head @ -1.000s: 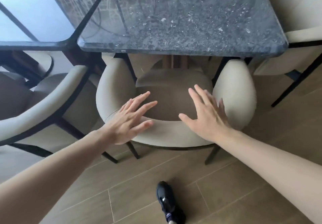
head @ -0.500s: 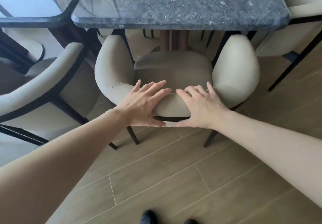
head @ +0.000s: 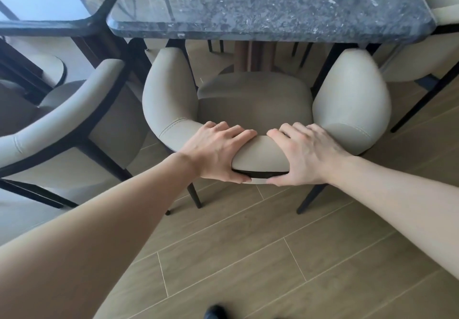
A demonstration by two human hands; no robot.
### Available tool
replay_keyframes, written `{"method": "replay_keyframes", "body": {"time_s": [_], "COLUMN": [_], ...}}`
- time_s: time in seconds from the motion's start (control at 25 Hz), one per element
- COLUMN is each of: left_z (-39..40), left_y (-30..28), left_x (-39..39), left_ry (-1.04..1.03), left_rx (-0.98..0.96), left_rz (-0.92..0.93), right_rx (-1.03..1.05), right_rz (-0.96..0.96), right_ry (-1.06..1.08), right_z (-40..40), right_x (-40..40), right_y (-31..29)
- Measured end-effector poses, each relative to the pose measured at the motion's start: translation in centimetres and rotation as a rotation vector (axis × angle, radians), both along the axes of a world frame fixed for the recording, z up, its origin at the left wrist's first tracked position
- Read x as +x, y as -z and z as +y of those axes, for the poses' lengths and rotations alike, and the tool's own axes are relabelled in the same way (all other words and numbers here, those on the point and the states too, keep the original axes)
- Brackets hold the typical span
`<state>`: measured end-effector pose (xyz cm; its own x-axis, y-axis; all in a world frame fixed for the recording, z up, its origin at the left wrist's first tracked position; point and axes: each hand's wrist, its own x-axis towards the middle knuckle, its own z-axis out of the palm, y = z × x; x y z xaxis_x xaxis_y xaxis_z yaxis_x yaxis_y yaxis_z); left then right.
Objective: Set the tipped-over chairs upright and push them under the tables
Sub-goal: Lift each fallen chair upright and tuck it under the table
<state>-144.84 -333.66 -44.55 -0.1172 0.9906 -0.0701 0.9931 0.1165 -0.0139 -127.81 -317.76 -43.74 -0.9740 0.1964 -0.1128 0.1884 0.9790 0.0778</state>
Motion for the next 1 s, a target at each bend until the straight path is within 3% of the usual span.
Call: {"method": "replay_keyframes", "body": {"time_s": [0.76, 0.88, 1.0], "left_z": [-0.3, -1.4, -3.2], "left_y": [-0.7, -0.7, -1.2], "left_x": [1.3, 3.2, 6.9], "left_ry": [-0.093, -0.183, -0.383], "left_rx": [0.014, 0.026, 0.012], "left_rz": [0.008, 0.086, 0.024], "right_rx": [-0.032, -0.078, -0.086], "right_rz": [-0.049, -0.066, -0.073], "right_ry": [0.138, 0.262, 0.371], "right_z": [-0.9, -2.6, -5.3], "right_x": [0.4, 0.5, 1.1], "right_y": [-0.3, -1.5, -3.2]}}
